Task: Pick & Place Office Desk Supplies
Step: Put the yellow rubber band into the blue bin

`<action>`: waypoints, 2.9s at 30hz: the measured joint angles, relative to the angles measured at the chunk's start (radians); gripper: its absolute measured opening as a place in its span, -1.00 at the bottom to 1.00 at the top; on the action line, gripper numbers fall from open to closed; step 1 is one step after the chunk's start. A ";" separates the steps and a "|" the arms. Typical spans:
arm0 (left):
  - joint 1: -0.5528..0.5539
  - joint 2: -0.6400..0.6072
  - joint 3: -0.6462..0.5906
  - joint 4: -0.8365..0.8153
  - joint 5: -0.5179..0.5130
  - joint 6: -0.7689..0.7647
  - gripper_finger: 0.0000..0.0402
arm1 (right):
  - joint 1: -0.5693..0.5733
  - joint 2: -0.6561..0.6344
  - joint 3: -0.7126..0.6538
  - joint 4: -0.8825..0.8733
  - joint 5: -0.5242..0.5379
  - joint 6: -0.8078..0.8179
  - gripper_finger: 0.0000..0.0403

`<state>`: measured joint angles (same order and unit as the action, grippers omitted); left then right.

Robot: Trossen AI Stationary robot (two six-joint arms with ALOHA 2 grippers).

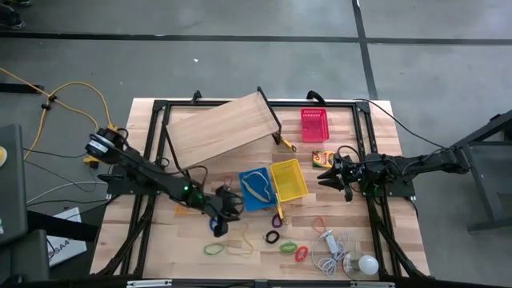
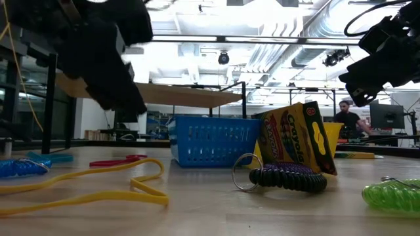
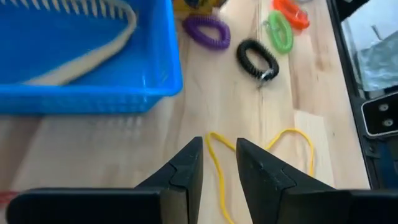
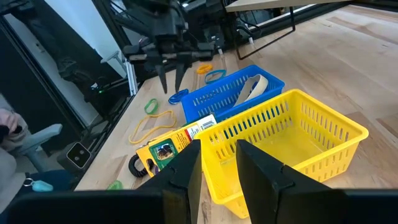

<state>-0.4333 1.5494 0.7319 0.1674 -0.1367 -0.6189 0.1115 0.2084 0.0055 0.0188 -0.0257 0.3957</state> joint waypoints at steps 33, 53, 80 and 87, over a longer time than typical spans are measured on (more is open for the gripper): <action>0.059 0.166 0.020 0.101 0.175 -0.130 -0.53 | 0.000 0.000 0.000 0.005 0.000 0.000 -0.56; 0.051 0.212 0.051 0.082 0.180 -0.159 -0.53 | 0.000 0.000 0.000 0.008 -0.002 0.000 -0.56; 0.038 0.212 0.051 0.085 0.188 -0.160 -0.53 | 0.000 0.000 0.000 0.008 -0.001 0.000 -0.56; 0.035 0.212 0.051 0.095 0.191 -0.160 -0.55 | 0.000 0.000 0.000 0.008 -0.001 0.000 -0.56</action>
<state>-0.3981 1.7611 0.7834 0.2623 0.0540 -0.7792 0.1114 0.2081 0.0055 0.0265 -0.0265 0.3954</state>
